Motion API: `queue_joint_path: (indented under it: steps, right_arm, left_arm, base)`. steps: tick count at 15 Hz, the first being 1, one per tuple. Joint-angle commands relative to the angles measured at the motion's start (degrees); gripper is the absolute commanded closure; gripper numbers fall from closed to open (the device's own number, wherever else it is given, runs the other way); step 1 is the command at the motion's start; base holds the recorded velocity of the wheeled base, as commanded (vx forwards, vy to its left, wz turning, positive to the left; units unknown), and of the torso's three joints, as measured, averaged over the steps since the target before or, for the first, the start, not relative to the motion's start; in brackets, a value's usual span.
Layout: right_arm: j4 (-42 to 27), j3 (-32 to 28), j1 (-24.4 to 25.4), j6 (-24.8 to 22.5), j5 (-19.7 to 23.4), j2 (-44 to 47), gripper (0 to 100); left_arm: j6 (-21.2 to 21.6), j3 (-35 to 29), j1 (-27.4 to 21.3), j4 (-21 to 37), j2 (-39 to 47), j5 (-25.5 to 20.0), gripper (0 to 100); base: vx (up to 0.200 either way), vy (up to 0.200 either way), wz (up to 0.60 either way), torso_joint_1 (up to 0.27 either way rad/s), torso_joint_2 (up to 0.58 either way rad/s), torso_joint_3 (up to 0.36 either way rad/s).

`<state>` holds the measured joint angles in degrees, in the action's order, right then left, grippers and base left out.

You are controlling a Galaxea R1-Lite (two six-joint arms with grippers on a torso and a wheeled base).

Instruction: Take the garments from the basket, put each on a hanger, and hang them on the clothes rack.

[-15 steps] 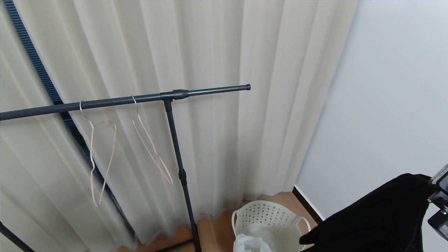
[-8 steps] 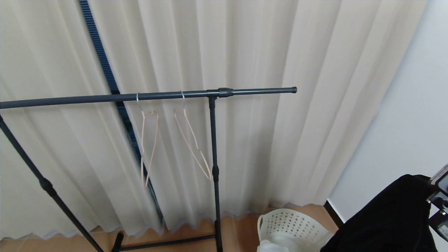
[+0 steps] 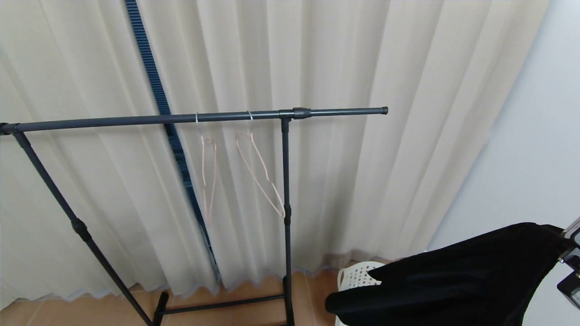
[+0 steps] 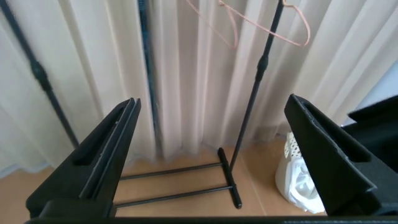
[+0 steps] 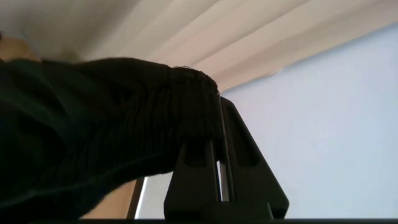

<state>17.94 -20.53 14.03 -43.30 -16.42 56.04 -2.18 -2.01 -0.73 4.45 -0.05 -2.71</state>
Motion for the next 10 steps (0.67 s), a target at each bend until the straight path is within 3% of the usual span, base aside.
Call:
queue_joint_path:
  steps: [1, 6, 10]
  right_arm:
    - [-0.1, 0.1, 0.0, 0.0, 0.0, 0.0, 100]
    - [-0.2, 0.1, 0.1, 0.0, 0.0, 0.1, 100]
    - [-0.2, 0.1, 0.0, -0.4, -0.1, 0.6, 100]
  left_arm:
    - [0.0, 0.0, 0.0, -0.1, 0.0, 0.0, 0]
    - [0.0, 0.0, 0.0, -0.1, 0.0, 0.0, 0]
    - [0.0, 0.0, 0.0, -0.1, 0.0, 0.0, 0]
  base:
    - [0.000, 0.200, 0.00, 0.002, 0.00, 0.002]
    - [0.000, 0.200, 0.00, 0.001, 0.00, 0.000]
    - [0.000, 0.000, 0.00, 0.000, 0.00, 0.000]
